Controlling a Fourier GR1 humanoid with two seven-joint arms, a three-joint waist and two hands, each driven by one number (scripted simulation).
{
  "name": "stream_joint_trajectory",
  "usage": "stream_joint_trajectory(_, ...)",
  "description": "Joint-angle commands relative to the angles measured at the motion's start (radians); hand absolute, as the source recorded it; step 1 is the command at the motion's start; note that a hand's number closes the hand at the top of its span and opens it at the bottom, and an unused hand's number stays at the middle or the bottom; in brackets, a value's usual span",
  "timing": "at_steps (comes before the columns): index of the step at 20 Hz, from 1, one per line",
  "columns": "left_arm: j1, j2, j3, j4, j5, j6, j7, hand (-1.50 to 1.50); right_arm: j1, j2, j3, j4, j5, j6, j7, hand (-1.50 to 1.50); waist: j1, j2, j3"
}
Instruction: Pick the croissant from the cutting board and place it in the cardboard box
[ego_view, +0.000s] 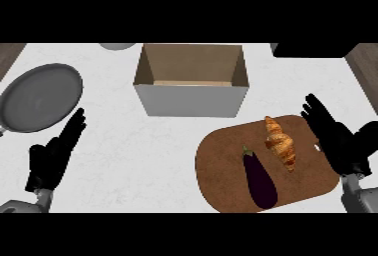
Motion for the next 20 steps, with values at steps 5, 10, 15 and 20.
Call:
stream_joint_trajectory(5, -0.040, 0.113, 0.094, 0.061, -0.125, 0.106, -0.002, 0.00, -0.114, -0.026, -0.018, 0.050, -0.152, 0.397, -0.187, -1.50, 0.031, 0.009, 0.019)
stream_joint_trajectory(10, -0.008, 0.110, 0.083, 0.083, -0.136, 0.113, 0.000, 0.00, -0.123, -0.282, 0.115, 0.014, 0.330, 0.436, -0.460, -1.50, 0.041, 0.013, 0.019)
stream_joint_trajectory(15, -0.043, 0.100, 0.099, 0.121, -0.142, 0.116, 0.002, 0.00, -0.064, -0.166, 0.031, 0.321, 0.155, 0.624, -0.873, -1.50, 0.026, 0.020, 0.021)
stream_joint_trajectory(20, -0.076, 0.093, 0.109, 0.159, -0.145, 0.096, -0.017, 0.00, -0.184, -0.223, 0.032, 0.516, 0.366, 0.588, -1.134, -1.50, 0.035, 0.020, 0.019)
